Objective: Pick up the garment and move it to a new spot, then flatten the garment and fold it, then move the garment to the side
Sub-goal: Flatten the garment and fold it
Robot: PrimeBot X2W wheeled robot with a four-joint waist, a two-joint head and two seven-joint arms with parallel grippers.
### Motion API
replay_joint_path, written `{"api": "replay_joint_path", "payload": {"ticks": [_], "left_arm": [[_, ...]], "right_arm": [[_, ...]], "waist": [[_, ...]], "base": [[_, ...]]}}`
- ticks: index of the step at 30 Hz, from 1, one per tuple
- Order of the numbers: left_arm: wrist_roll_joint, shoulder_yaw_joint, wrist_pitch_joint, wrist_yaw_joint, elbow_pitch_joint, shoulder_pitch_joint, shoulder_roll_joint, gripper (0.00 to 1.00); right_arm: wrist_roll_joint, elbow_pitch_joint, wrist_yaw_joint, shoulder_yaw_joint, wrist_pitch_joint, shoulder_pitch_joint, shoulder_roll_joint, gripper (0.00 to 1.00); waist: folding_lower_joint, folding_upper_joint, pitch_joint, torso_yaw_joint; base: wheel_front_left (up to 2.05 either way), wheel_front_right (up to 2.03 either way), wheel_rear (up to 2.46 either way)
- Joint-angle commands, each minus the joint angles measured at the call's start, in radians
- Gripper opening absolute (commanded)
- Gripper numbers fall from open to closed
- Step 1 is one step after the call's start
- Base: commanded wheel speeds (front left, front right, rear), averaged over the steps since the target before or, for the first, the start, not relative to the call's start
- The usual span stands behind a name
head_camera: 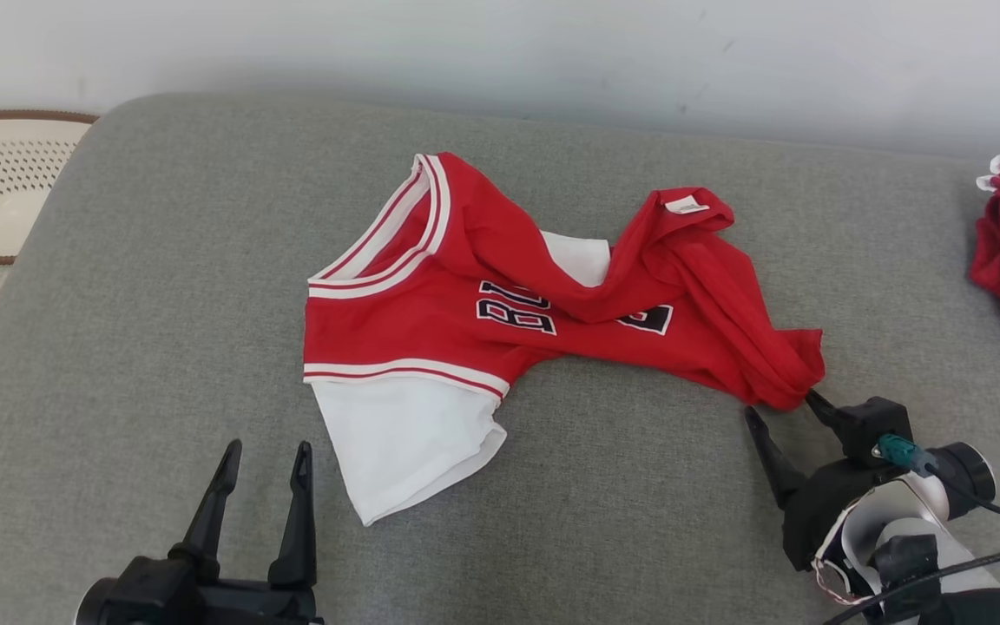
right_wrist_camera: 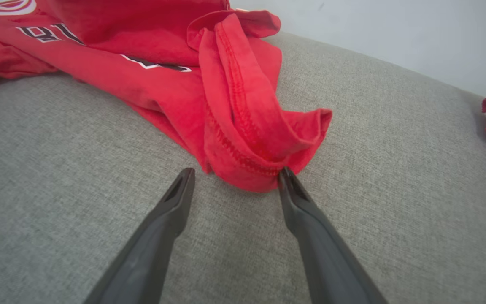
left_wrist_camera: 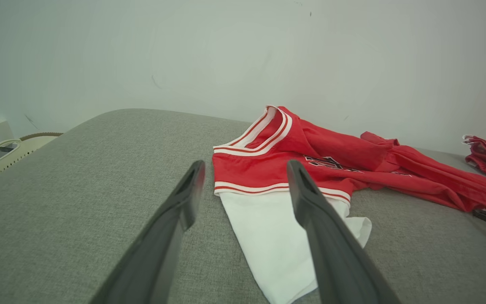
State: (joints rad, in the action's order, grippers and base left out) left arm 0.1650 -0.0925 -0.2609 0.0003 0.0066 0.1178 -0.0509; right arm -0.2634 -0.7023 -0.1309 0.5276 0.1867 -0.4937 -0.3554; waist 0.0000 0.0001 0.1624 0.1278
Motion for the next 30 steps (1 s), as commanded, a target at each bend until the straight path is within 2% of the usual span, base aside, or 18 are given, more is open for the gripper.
{"api": "replay_joint_path", "payload": {"ticks": [1,2,4,9,15,23,24,30], "left_arm": [[-0.005,0.003,-0.006,-0.003,0.004,0.004,0.0,1.0],[-0.005,0.003,-0.006,-0.003,0.005,0.004,0.0,1.0],[-0.005,0.003,-0.006,-0.003,0.006,0.005,0.0,1.0],[-0.007,0.008,-0.006,0.003,0.012,-0.009,0.0,1.0],[0.001,0.019,-0.006,0.01,0.013,-0.037,0.0,1.0],[0.009,0.02,-0.006,0.014,0.009,-0.066,0.0,1.0],[0.009,0.02,-0.006,0.014,0.009,-0.066,0.0,1.0],[0.006,0.025,-0.006,0.016,0.004,-0.073,0.0,1.0]], "right_arm": [[0.009,-0.015,0.0,0.004,0.008,-0.018,0.002,1.0],[0.011,-0.027,0.0,0.003,0.011,-0.031,0.005,0.93],[0.012,-0.05,0.0,0.003,0.019,-0.05,0.012,0.0],[-0.006,-0.077,0.0,0.02,0.043,-0.058,0.024,0.0],[-0.071,-0.008,0.0,0.053,0.034,-0.014,0.013,0.0],[-0.208,0.258,0.0,0.038,-0.119,0.123,-0.028,0.0],[-0.208,0.258,0.0,0.038,-0.119,0.123,-0.028,0.0],[-0.295,0.502,0.0,-0.033,-0.282,0.27,-0.083,0.0]], "waist": [[0.0,-0.0001,0.008,0.009],[0.0,-0.0001,0.009,0.011],[0.0,-0.0001,0.01,0.015],[0.0,-0.0001,-0.009,0.011],[0.0,-0.0001,-0.054,-0.03],[0.0,-0.0001,-0.085,-0.088],[0.0,-0.0001,-0.085,-0.088],[0.0,-0.0001,-0.091,-0.107]], "base": [[0.0,0.0,0.0],[0.0,0.0,0.0],[0.0,0.0,0.0],[0.0,0.0,0.0],[0.0,0.0,0.0],[0.0,0.0,0.0],[0.0,0.0,0.0],[0.0,0.0,0.0]]}}
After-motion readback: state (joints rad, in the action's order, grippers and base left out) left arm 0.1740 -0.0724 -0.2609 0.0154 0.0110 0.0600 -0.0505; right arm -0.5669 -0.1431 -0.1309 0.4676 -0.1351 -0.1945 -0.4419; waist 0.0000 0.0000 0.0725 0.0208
